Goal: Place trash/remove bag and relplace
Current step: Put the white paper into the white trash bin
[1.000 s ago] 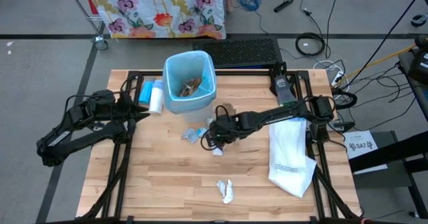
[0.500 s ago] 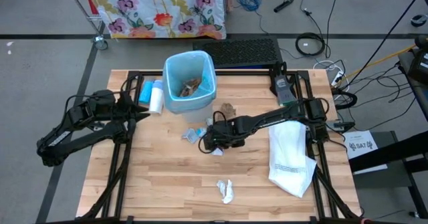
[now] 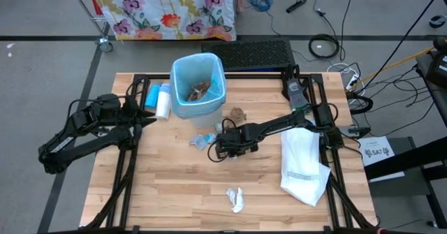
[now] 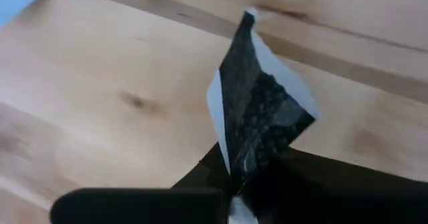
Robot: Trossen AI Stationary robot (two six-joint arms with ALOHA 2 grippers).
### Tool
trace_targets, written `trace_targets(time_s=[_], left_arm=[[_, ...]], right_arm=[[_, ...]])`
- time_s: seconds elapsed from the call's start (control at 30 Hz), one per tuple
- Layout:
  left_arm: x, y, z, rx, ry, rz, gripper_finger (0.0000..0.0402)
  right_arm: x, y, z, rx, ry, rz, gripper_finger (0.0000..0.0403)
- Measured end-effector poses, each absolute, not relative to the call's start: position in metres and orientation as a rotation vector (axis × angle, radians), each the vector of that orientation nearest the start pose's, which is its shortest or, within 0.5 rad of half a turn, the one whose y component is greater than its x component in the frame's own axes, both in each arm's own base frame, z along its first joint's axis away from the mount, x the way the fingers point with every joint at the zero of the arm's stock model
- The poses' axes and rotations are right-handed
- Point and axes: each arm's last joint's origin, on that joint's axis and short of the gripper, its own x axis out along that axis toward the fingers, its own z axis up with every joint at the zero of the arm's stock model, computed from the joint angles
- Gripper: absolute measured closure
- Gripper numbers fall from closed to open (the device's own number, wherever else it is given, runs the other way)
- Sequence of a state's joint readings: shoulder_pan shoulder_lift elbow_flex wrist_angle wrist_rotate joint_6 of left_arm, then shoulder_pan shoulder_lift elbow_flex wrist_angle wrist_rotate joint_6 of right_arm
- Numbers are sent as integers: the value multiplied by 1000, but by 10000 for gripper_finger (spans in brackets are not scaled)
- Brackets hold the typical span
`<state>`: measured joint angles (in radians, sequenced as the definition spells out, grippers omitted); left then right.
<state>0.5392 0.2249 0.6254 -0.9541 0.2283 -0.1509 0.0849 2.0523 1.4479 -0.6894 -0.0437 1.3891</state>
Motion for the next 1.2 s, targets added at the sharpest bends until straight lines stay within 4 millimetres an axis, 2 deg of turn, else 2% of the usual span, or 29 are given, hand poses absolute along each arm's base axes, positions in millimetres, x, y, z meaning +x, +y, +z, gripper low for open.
trace_targets(time_s=[0.17,0.33,0.5,0.6,0.7,0.8,0.9,1.0,1.2], left_arm=[[43,18,263,-354,492,344,272],[43,18,263,-354,492,345,272],[43,18,263,-353,492,346,272],[43,19,263,-352,493,355,272],[43,19,262,-363,492,394,272],[45,21,267,-352,439,398,272],[50,23,278,-358,307,392,272],[53,26,286,-351,230,387,272],[63,28,287,-377,251,297,272]], right_arm=[[392,35,192,1115,1061,-778,400],[368,31,256,1057,866,-731,402],[333,21,320,931,618,-707,402],[313,12,351,855,498,-672,403],[305,-1,376,760,382,-585,403],[308,-14,397,642,227,-519,403],[317,-29,410,537,92,-473,403],[331,-47,409,493,34,-391,403],[366,-80,372,550,105,-324,403]])
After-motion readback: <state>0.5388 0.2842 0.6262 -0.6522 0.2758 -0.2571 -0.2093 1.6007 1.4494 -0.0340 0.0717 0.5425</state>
